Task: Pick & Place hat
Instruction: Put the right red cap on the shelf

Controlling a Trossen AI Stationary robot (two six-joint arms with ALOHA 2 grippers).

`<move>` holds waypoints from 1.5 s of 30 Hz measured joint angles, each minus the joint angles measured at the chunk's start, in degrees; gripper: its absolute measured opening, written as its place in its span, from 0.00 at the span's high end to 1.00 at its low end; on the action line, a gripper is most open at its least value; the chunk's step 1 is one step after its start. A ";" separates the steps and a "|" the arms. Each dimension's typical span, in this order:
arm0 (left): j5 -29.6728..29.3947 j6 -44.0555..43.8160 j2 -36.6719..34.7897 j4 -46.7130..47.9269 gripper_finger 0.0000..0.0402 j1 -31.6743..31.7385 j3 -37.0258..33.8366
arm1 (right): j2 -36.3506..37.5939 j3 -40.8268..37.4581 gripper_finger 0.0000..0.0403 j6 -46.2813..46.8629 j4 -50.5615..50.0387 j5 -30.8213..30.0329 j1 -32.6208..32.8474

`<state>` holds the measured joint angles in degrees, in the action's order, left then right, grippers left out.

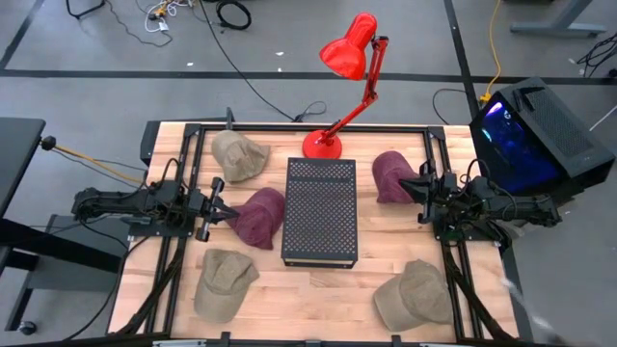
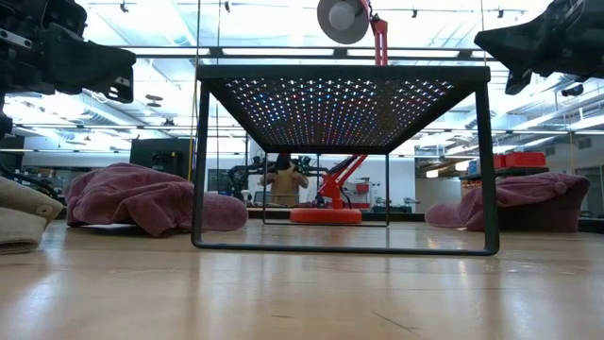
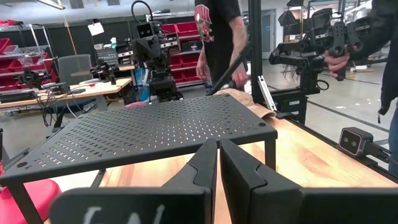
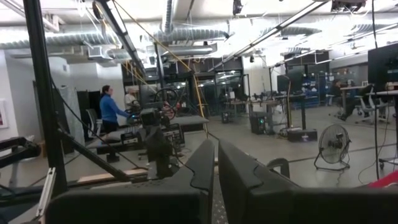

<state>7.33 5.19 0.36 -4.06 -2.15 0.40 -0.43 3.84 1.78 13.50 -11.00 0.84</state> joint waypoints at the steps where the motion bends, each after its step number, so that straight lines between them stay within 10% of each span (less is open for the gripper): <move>1: 0.01 0.00 0.00 0.01 0.94 0.00 -0.02 | 0.00 0.00 0.93 0.25 0.02 0.00 0.00; 45: 0.00 0.00 0.00 0.01 0.94 0.00 0.00 | 0.00 0.02 0.93 2.27 -2.95 3.06 -0.02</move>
<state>7.33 5.19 0.36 -4.05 -2.15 0.39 -0.43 3.86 4.05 10.55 -7.94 0.82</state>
